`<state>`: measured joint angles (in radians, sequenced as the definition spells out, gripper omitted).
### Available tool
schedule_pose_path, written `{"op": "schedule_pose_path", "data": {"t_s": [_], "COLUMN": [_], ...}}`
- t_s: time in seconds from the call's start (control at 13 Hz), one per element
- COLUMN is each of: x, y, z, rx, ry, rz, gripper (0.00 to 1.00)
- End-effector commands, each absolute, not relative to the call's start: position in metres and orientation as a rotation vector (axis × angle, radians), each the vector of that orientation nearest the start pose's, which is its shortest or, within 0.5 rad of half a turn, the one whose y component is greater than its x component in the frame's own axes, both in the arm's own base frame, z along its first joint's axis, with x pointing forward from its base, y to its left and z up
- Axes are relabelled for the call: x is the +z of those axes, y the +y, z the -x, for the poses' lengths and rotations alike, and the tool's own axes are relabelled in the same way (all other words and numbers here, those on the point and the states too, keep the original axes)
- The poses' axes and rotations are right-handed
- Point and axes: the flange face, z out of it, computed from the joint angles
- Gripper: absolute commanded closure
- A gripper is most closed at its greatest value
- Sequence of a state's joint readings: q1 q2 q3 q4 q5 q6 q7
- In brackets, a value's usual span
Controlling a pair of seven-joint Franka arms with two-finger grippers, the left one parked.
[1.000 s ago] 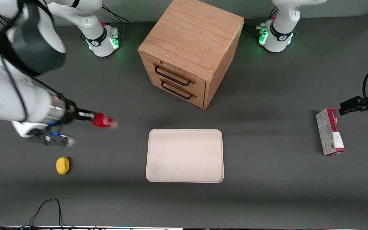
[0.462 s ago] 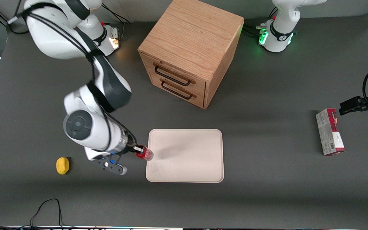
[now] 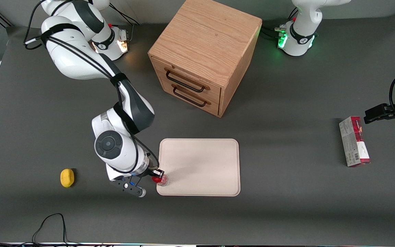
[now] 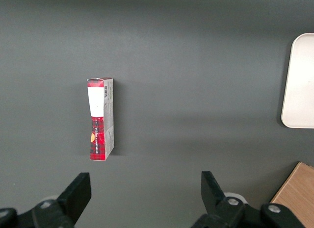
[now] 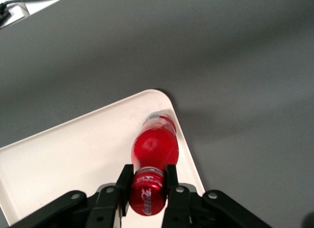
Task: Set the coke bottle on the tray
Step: 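Lower the bottle onto the white tray's edge and open the right gripper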
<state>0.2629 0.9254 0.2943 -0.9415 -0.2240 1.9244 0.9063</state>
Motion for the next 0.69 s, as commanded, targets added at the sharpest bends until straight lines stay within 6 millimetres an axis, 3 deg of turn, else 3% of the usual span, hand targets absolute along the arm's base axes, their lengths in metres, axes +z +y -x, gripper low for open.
{"op": "schedule_pose_path", "data": {"t_s": [0.0,0.38,0.46,0.54,0.62], "x": [0.3381,0.3387,0.3383,0.3380,0.3376], "y": [0.3274,0.3278,0.3286,0.3283,0.3296], "z": [-0.7236,-0.7241,-0.7237,-0.7243,-0.7238], "rx": [-0.135,-0.141,-0.139,-0.147,-0.149], "ry": [0.646,0.653,0.651,0.648,0.647], "rz": [3.003,2.996,2.995,2.994,2.993], "gripper": [1.00,1.00,0.86,0.01,0.00]}}
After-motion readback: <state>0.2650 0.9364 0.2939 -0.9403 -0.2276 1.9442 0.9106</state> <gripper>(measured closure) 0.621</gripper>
